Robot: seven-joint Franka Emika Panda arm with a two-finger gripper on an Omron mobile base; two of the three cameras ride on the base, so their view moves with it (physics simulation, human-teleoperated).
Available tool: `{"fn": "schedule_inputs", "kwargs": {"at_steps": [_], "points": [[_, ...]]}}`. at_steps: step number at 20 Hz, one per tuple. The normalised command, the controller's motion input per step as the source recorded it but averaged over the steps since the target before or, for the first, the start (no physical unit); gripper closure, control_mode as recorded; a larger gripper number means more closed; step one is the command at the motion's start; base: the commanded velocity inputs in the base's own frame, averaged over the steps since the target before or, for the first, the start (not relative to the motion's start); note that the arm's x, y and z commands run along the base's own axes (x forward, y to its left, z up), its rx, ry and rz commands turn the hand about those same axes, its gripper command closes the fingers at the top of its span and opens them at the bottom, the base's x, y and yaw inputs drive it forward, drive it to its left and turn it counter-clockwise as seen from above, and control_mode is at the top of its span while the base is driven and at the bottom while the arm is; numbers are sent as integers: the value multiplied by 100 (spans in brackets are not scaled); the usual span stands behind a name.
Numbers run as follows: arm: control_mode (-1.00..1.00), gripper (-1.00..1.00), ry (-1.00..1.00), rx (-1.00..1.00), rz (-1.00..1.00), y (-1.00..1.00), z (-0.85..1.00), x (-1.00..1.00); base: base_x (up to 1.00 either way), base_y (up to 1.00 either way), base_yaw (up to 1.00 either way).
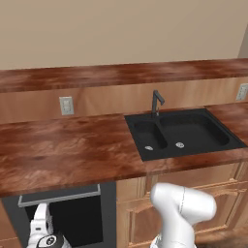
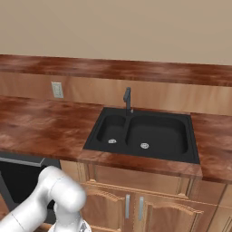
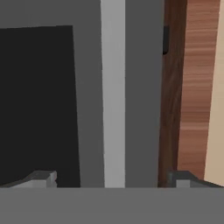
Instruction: Open the dishwasher door and pull out the top rack.
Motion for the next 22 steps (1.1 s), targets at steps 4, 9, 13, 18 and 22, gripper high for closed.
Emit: {"fn": "schedule_inputs", "kwargs": {"at_steps": [4, 9, 13, 18, 22], "points": [[-100, -100, -16, -4, -6, 20, -4, 10, 0, 0, 0], [-100, -100, -11, -1, -7, 4, 0, 19, 0, 0, 0], [-100, -100, -8, 0, -6, 0, 0, 31, 0, 0, 0], [-100, -100, -1, 0, -5, 0, -8, 45, 0, 0, 0], [-100, -100, 0, 0, -2, 0, -56, 48, 0, 0, 0]]}}
